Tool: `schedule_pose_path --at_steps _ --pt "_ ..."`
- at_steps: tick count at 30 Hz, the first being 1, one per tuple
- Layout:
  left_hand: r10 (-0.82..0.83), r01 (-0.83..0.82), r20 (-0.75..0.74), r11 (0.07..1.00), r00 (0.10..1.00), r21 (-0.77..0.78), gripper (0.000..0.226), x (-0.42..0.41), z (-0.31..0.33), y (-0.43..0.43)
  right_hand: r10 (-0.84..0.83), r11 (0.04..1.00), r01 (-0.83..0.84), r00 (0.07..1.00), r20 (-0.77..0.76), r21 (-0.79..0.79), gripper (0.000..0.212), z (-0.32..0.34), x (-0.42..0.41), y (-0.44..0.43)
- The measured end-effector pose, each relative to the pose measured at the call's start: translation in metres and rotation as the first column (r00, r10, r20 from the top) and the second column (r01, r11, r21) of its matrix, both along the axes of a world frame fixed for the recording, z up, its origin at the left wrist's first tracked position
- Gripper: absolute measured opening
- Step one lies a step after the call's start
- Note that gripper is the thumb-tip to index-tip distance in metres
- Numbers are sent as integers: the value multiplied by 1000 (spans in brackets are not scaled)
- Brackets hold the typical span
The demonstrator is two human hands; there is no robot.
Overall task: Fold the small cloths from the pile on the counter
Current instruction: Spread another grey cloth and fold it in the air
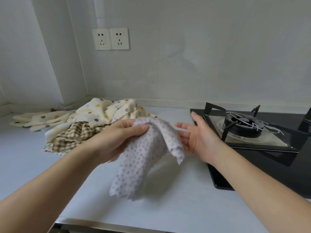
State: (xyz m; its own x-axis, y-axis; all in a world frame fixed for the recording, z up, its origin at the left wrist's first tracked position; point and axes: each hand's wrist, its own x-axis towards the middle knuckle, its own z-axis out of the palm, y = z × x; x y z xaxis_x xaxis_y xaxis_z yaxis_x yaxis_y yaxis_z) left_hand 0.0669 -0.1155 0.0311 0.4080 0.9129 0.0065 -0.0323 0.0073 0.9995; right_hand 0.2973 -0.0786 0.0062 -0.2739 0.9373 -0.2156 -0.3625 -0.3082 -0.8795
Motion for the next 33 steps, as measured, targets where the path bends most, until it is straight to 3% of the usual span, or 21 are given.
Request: schedule_pose_path --at_steps 2,9,13,16,21,27,33 --pt "44 -43 100 999 994 -19 17 0 -4 3 109 988 -108 994 -4 -106 78 -6 -1 1" --pt "234 -215 170 969 957 -126 17 4 -7 4 284 951 -270 956 78 -150 89 -13 -3 -4" --pt "301 -268 197 947 933 -178 47 1 -9 6 381 922 -376 923 59 -89 98 -13 -6 -6" --pt "279 -255 253 959 926 -123 28 3 -10 6 458 889 -458 889 -12 28 96 -16 -13 -9" --pt "197 -210 331 978 923 5 39 8 -4 1 602 795 -603 798 32 70 104 -22 -18 -11" --pt "92 -105 298 994 950 30 45 12 -7 -2 354 913 -331 934 -56 238 74 -23 -21 -10" --pt "198 -203 148 979 969 18 29 11 -10 2 145 969 -128 987 -71 211 23 -19 -22 -13"
